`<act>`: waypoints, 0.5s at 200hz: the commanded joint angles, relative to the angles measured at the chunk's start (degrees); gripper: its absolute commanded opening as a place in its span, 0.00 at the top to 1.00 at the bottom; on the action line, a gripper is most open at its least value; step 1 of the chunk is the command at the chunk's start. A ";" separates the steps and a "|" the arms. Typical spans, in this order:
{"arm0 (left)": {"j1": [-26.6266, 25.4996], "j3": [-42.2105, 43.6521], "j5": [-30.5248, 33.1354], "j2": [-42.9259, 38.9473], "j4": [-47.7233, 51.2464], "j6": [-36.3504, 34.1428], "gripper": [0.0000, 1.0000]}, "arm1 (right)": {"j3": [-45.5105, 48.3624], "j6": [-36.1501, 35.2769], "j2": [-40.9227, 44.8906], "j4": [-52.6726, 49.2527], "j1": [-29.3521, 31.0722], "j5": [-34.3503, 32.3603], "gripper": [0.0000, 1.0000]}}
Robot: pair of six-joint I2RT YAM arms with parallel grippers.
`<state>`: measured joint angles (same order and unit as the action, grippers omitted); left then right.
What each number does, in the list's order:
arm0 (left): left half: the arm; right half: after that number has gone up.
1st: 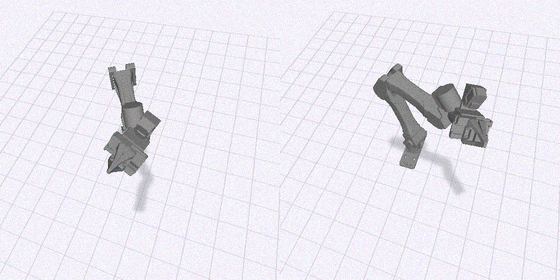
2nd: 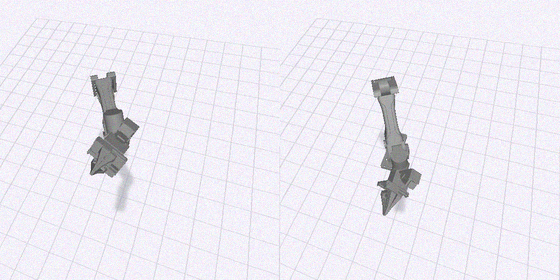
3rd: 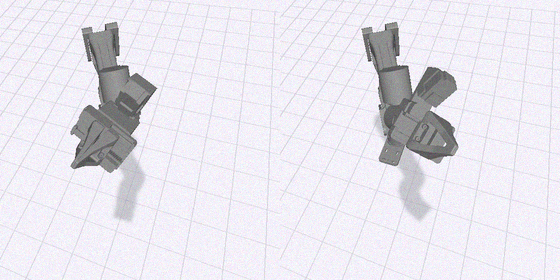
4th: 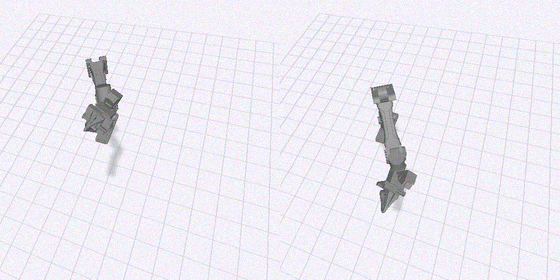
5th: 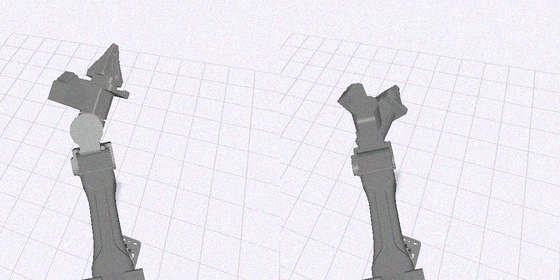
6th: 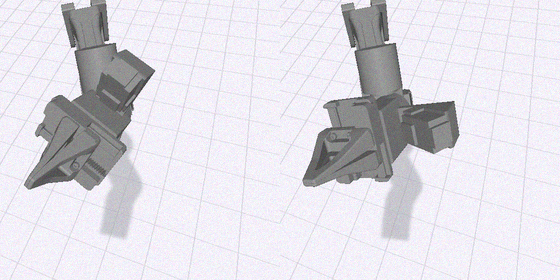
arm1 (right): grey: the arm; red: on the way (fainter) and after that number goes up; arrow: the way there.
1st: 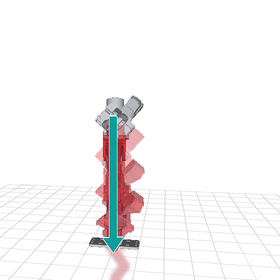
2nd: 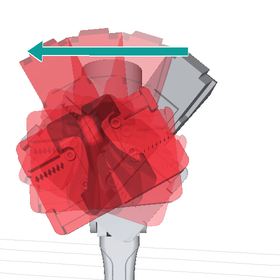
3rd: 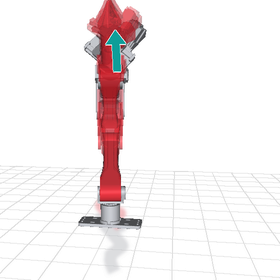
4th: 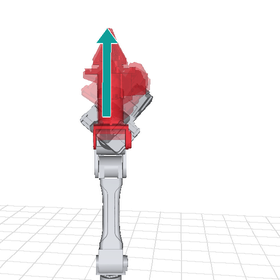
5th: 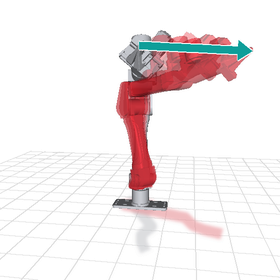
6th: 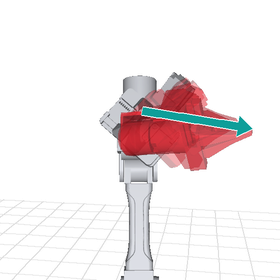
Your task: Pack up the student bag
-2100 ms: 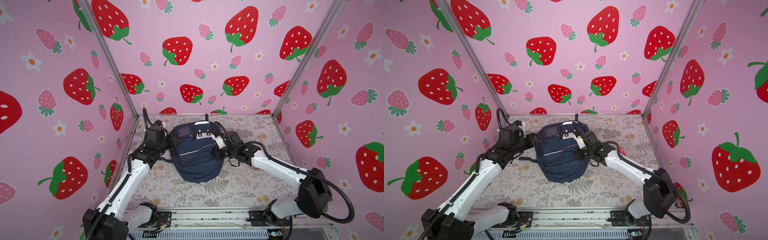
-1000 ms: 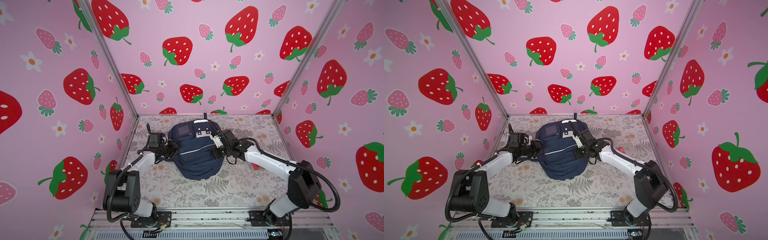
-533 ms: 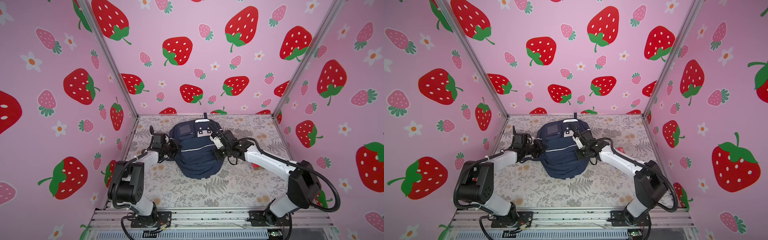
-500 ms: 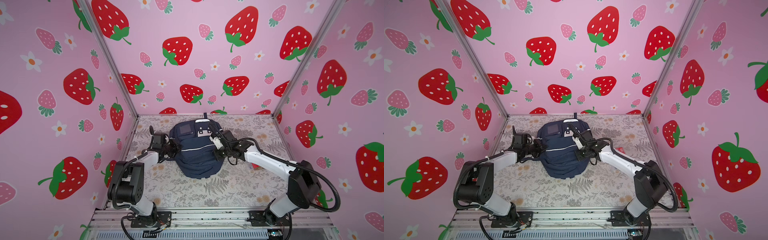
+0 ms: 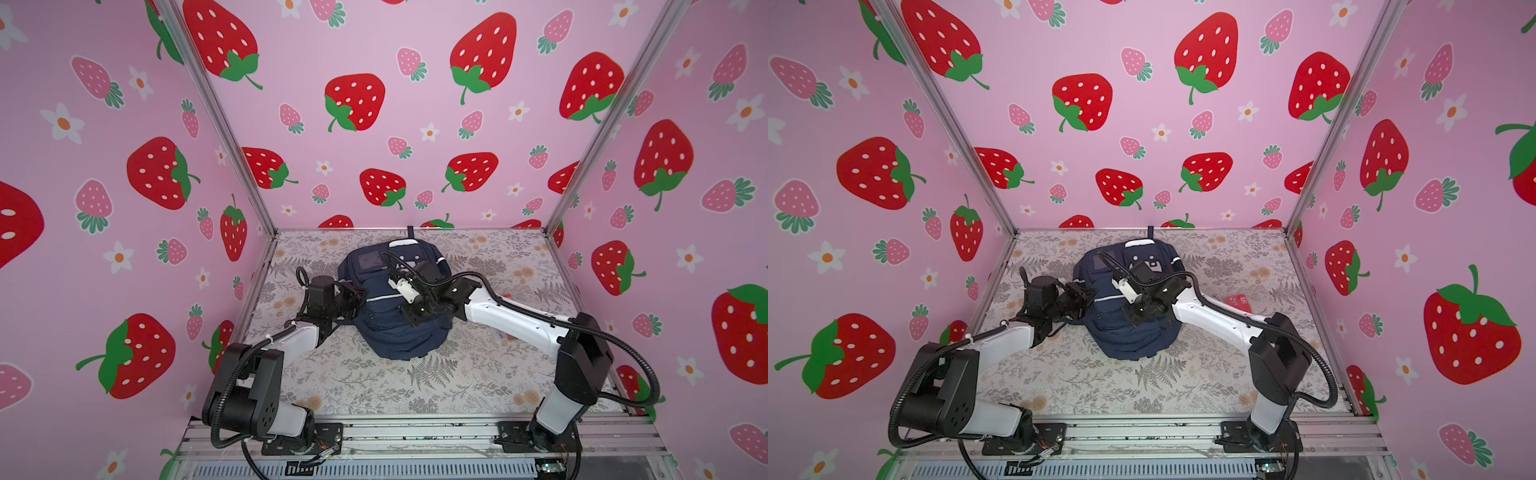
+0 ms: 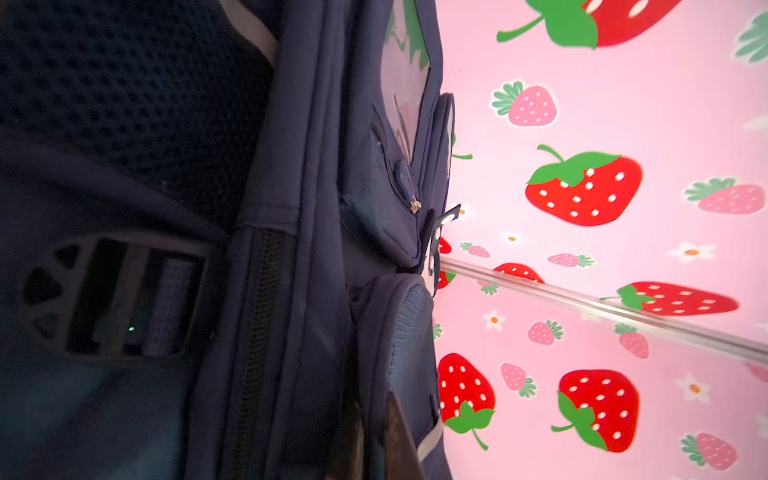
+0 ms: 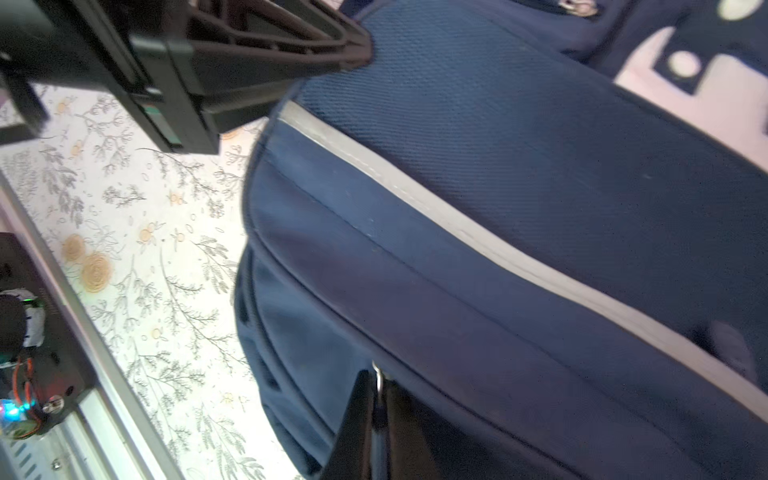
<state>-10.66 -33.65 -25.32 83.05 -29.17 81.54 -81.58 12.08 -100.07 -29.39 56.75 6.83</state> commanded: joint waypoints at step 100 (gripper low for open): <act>-4.02 1.76 6.96 1.70 -21.92 13.44 1.00 | -5.35 12.06 -5.35 10.67 5.46 -5.85 1.00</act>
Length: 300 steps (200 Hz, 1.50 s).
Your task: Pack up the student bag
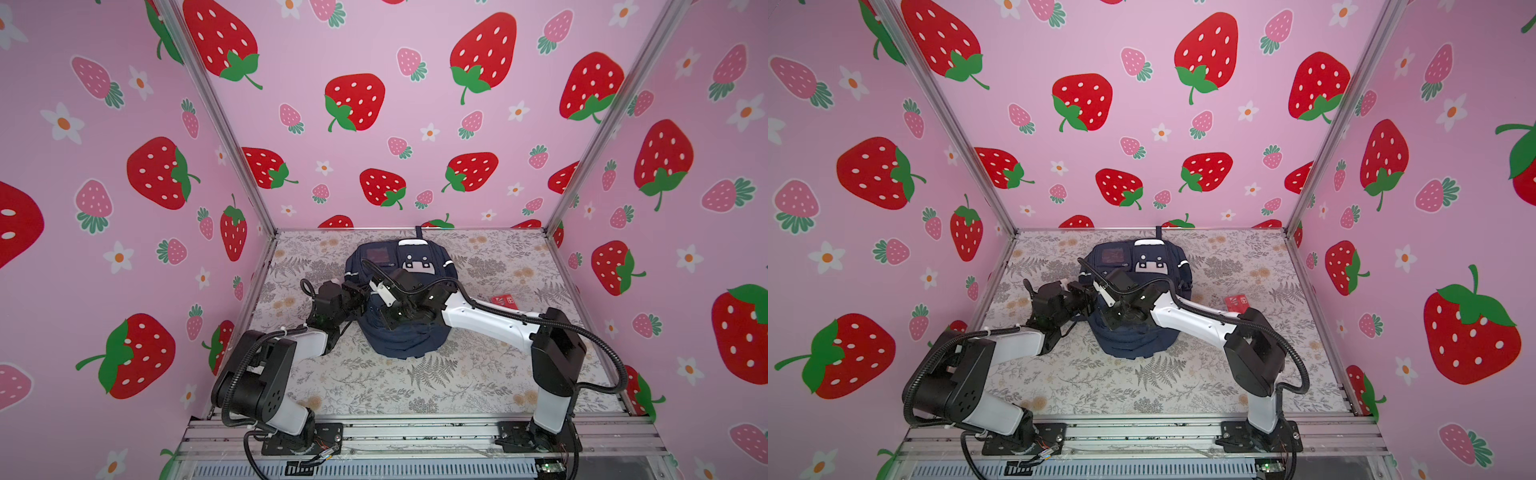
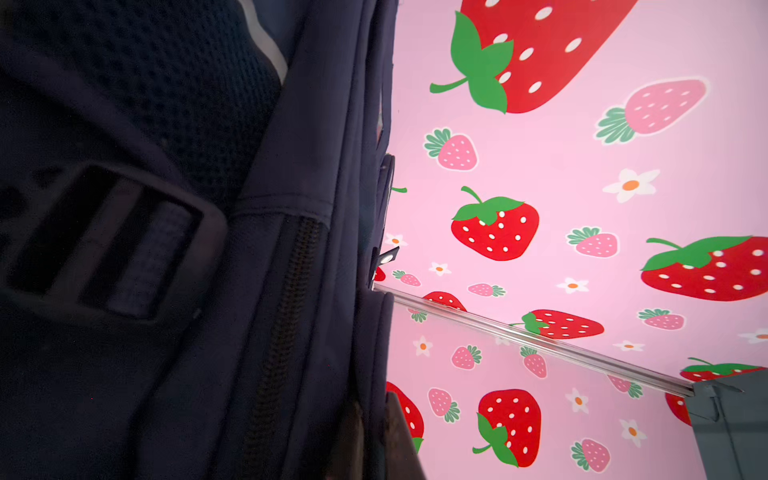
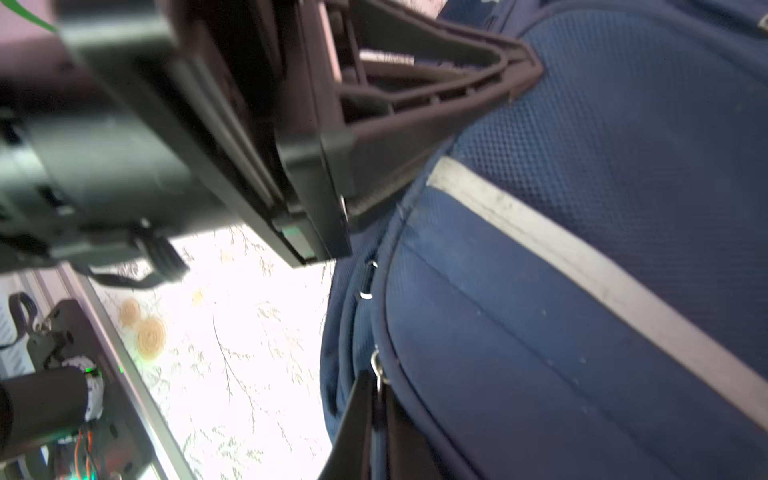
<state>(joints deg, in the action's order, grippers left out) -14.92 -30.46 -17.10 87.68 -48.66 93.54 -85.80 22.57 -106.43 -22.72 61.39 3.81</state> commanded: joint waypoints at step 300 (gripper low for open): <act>-1.16 -19.37 0.57 -27.15 61.70 -50.50 0.55 | 28.23 12.32 39.04 -10.59 -25.37 -14.93 0.23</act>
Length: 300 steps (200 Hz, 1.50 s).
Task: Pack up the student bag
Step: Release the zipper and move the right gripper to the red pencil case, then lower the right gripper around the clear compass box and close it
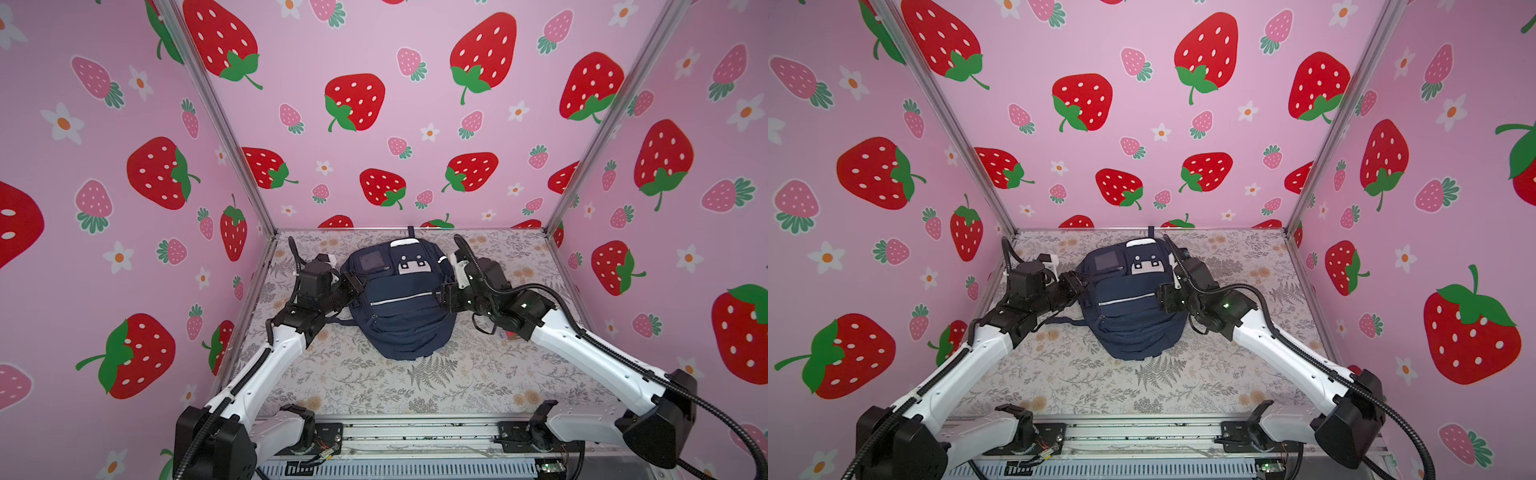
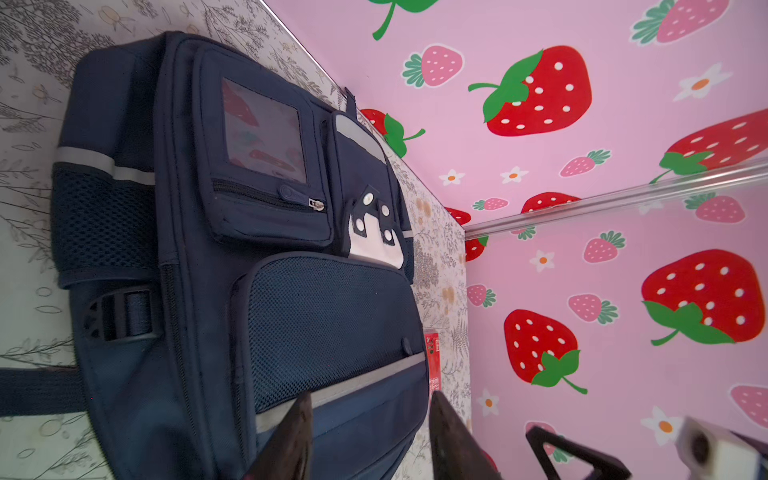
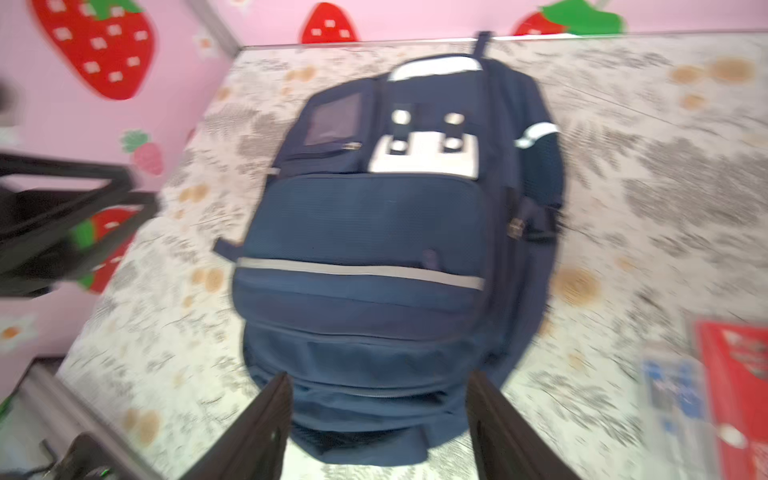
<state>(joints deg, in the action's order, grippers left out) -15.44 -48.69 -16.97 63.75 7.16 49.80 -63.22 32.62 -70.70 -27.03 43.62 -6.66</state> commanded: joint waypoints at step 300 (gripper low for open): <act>-9.07 -13.20 -10.93 13.20 14.48 -16.52 0.55 | 17.94 -2.84 -17.44 1.03 -17.92 -7.57 0.48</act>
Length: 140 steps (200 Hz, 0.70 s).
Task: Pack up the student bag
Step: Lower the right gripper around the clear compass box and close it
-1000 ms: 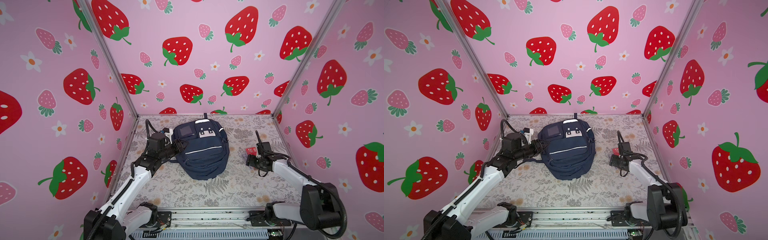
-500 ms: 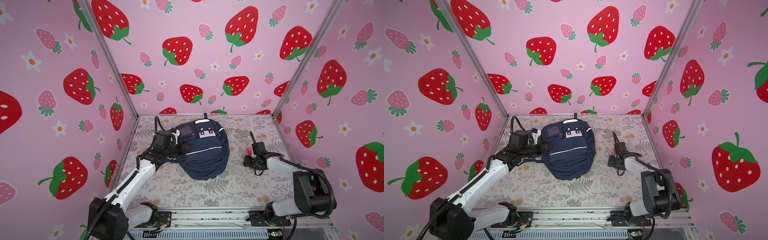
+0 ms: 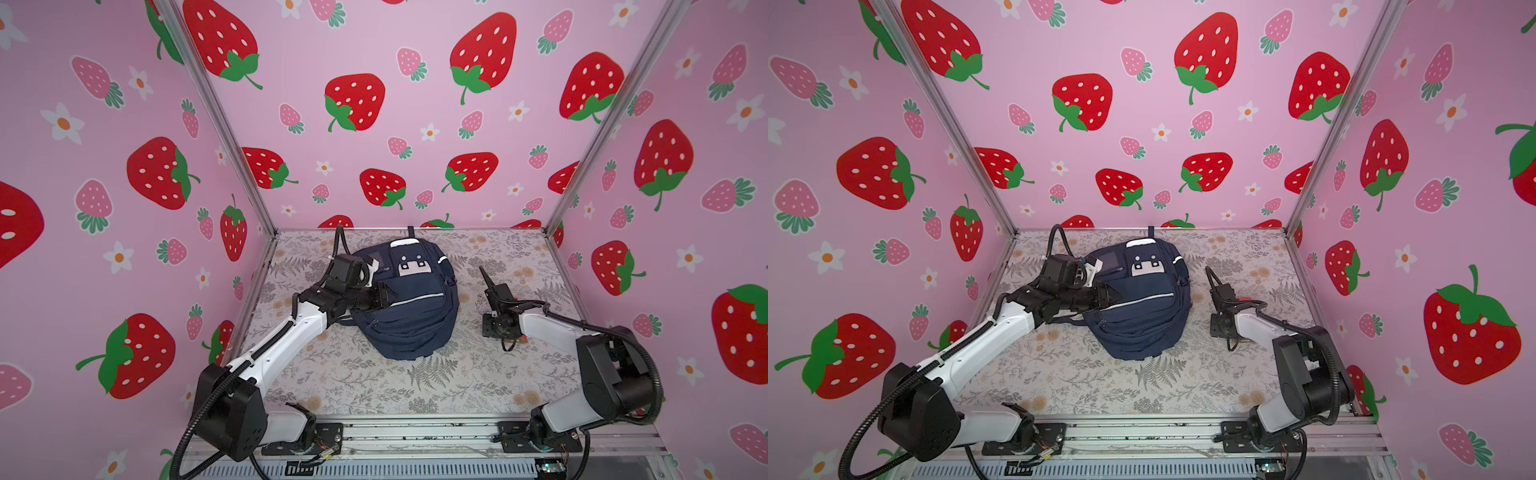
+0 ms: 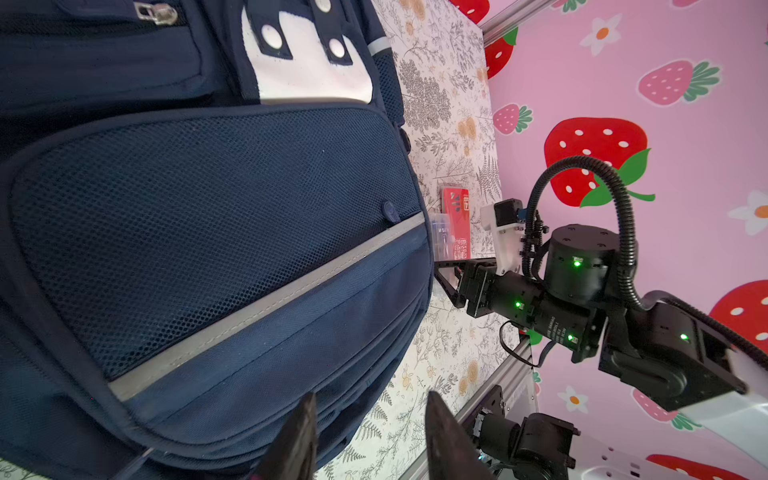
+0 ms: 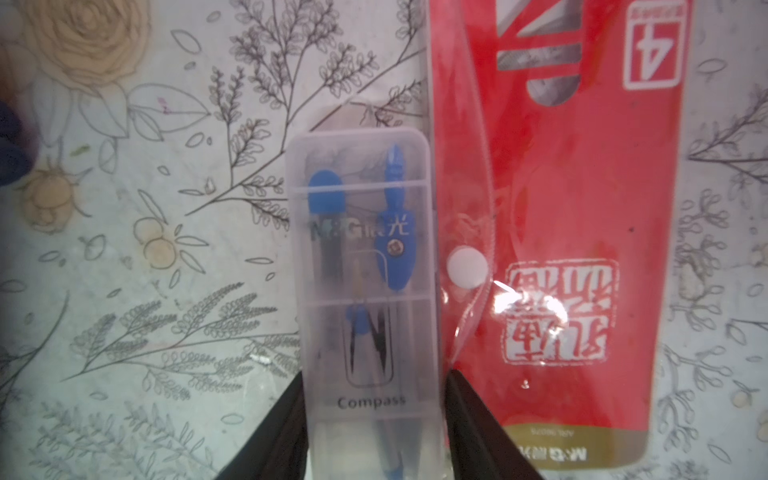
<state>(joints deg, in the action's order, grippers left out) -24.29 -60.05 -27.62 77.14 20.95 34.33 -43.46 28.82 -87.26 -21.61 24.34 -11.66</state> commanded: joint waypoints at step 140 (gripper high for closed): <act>-0.40 -2.12 -1.01 1.76 -0.39 -0.83 0.53 | -5.48 0.19 -3.90 -6.36 7.74 -7.51 0.48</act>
<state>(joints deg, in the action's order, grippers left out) -24.45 -60.05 -27.68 78.54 20.86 34.24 -47.66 28.77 -90.37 -26.87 31.33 -18.79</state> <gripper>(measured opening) 0.470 0.564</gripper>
